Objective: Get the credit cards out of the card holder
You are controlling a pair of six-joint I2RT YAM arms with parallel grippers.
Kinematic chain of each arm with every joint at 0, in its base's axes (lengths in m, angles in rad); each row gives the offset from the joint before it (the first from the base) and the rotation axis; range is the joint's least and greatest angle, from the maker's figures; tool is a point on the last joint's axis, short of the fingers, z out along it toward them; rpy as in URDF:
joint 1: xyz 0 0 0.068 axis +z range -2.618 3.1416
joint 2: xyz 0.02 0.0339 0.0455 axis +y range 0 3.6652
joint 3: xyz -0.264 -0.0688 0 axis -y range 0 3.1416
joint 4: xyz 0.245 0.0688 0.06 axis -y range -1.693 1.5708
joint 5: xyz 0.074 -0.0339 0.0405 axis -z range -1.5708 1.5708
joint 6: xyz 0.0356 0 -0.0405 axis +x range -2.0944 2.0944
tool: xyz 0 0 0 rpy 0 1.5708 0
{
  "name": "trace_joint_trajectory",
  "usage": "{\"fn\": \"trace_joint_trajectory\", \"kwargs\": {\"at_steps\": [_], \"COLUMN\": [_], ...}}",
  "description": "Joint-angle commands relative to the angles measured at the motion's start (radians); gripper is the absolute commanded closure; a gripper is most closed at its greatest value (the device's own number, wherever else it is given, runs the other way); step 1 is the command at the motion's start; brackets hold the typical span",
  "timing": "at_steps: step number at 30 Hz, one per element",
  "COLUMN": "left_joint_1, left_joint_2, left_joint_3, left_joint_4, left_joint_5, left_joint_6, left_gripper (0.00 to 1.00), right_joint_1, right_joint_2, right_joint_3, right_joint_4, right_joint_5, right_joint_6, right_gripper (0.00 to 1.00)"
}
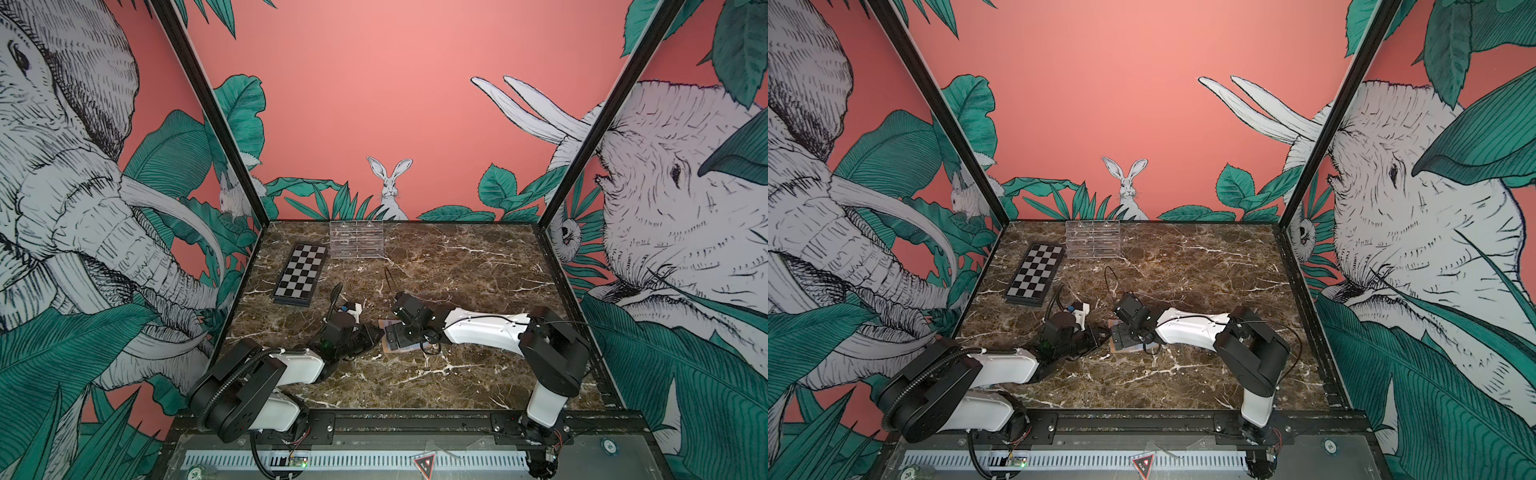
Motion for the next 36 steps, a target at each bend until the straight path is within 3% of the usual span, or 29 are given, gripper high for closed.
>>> {"fn": "trace_joint_trajectory", "kwargs": {"at_steps": [1, 12, 20, 36], "left_joint_1": [-0.005, -0.005, -0.005, -0.004], "left_joint_2": [-0.019, -0.007, -0.015, -0.027], "left_joint_3": [-0.001, 0.012, 0.008, 0.0], "left_joint_4": [-0.003, -0.018, -0.024, -0.028], "left_joint_5": [-0.007, -0.002, -0.004, -0.007], "left_joint_6": [0.011, 0.024, 0.025, 0.028], "left_gripper": [1.0, 1.0, 1.0, 1.0], "right_joint_1": [0.006, 0.005, 0.008, 0.029], "right_joint_2": [0.006, -0.015, -0.087, 0.003], "right_joint_3": [0.015, 0.028, -0.038, 0.026], "right_joint_4": [-0.055, -0.121, 0.049, 0.0], "right_joint_5": [0.067, 0.146, 0.008, 0.011], "right_joint_6": [0.003, 0.006, 0.015, 0.008], "right_gripper": [0.05, 0.08, 0.07, 0.07]}}
